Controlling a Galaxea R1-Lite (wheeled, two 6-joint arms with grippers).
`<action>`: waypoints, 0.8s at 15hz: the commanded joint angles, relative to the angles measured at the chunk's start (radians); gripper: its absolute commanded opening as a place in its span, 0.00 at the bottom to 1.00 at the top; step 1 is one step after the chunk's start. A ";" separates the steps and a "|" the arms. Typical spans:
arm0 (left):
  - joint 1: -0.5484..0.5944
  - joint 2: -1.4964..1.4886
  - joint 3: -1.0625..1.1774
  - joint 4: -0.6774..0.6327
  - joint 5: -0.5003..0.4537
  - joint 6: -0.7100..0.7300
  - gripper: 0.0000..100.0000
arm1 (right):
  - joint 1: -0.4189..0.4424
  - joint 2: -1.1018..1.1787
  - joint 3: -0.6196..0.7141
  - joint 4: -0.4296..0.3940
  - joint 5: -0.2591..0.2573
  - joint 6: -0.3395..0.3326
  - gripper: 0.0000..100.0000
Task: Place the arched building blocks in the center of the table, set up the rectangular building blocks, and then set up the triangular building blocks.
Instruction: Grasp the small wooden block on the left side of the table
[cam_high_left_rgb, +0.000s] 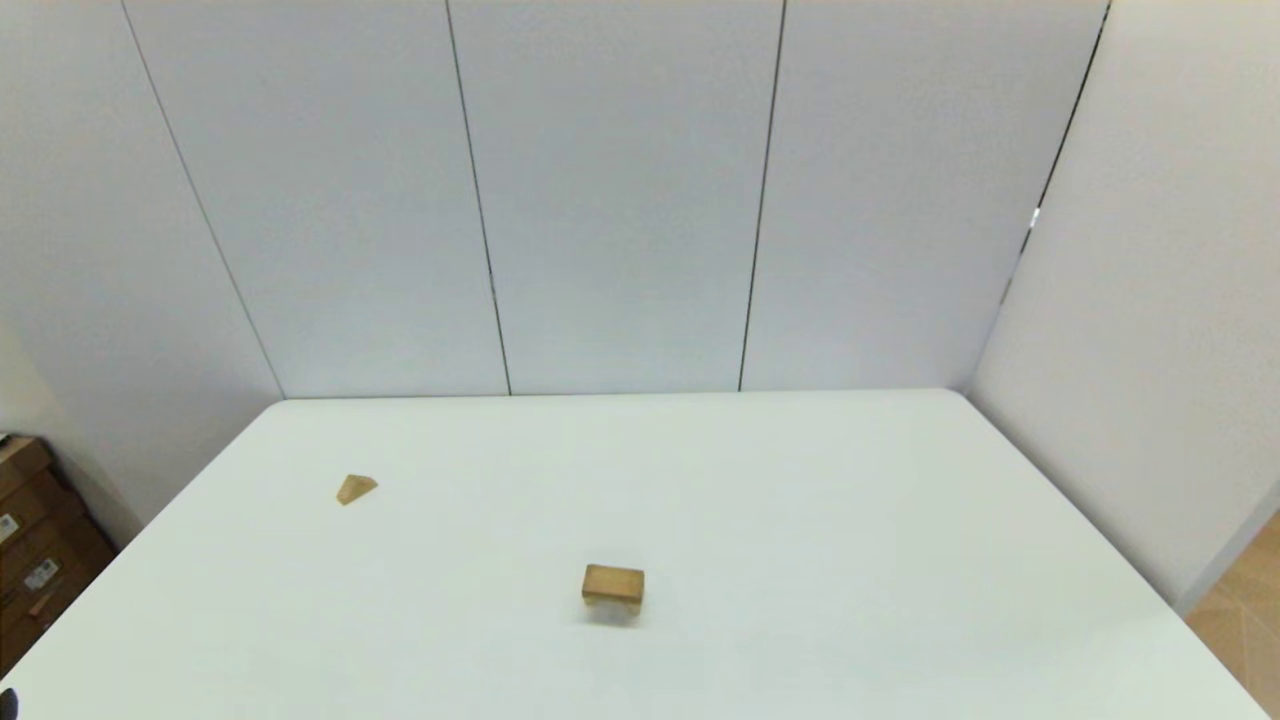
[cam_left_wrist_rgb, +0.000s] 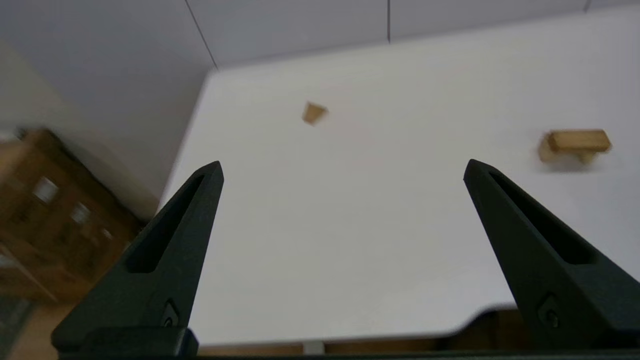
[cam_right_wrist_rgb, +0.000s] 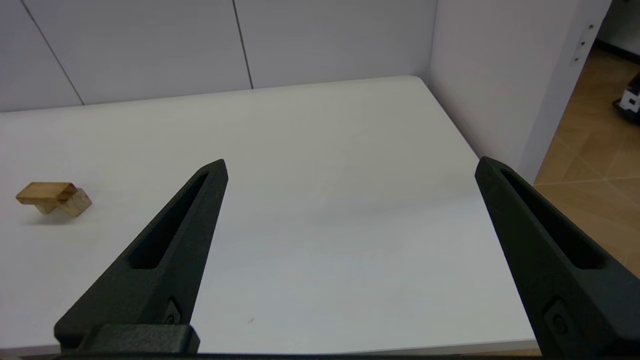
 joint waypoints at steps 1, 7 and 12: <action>-0.055 0.394 -0.171 0.116 0.042 -0.123 1.00 | -0.001 0.000 0.000 0.000 0.000 0.000 1.00; -0.020 0.763 -0.328 0.165 0.049 -0.126 1.00 | 0.001 0.000 0.000 0.000 0.000 0.000 1.00; 0.069 1.031 -0.498 0.246 0.045 -0.128 1.00 | 0.001 0.000 0.000 0.000 0.000 0.000 1.00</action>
